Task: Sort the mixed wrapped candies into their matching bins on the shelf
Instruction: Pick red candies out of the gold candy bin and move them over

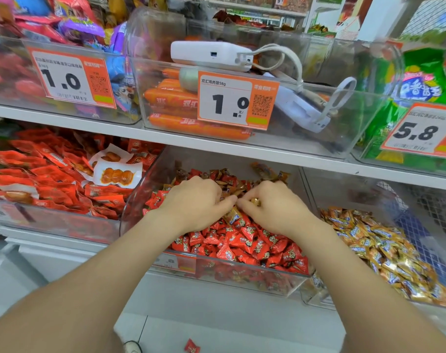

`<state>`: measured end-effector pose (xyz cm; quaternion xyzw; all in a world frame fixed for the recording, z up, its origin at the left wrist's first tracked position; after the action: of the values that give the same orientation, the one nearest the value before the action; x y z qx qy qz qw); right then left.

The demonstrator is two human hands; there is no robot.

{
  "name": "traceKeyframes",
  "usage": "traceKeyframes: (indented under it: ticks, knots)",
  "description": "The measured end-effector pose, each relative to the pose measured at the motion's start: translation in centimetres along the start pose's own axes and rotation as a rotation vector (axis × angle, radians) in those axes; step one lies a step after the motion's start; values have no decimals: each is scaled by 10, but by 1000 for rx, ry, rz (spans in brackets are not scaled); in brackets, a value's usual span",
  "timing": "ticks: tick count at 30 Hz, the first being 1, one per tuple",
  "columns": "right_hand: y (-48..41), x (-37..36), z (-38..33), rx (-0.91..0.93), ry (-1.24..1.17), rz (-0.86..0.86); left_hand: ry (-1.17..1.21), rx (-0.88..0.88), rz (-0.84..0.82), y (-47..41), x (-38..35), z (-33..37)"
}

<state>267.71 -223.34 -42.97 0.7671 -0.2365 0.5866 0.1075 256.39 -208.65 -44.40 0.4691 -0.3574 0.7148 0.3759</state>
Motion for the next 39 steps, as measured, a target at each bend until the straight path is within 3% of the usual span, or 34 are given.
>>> traceKeyframes:
  ticks: [4,8,12,15,18,21,25,27,35,39]
  knots:
    - [4,2,1,-42,129,-69,187,-94,-73,-5,-8,-2]
    - [11,8,5,-81,123,-133,202,-183,-218,1,-14,2]
    - [6,9,13,-128,29,60,214,-166,-309,5,-11,2]
    - [2,8,15,-39,-33,115,196,-141,-352,7,-12,0]
    - [-1,7,8,86,-62,146,186,-133,-342,11,-11,0]
    - [-5,3,0,92,-70,149,266,-110,-274,11,-4,-3]
    - [-10,-8,-4,54,102,-44,343,-5,-88,7,18,-21]
    - [-10,-12,-5,29,144,-108,359,16,-77,9,28,-28]
    - [-9,0,-7,19,-143,-3,296,66,-13,20,37,-41]
    - [-8,2,-7,45,-233,-5,195,31,-122,28,35,-42]
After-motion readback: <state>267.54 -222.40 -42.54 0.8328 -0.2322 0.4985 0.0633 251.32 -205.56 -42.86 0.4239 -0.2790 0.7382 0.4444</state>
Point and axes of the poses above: each hand's wrist, its own y-axis away from the middle knuckle, its own x-axis out of the back of the hand, z = x × y, the point moved 3 cm from there along -y, towards the middle knuckle, and after that the axes turned 5 degrees about x, right-handed, at the moved point
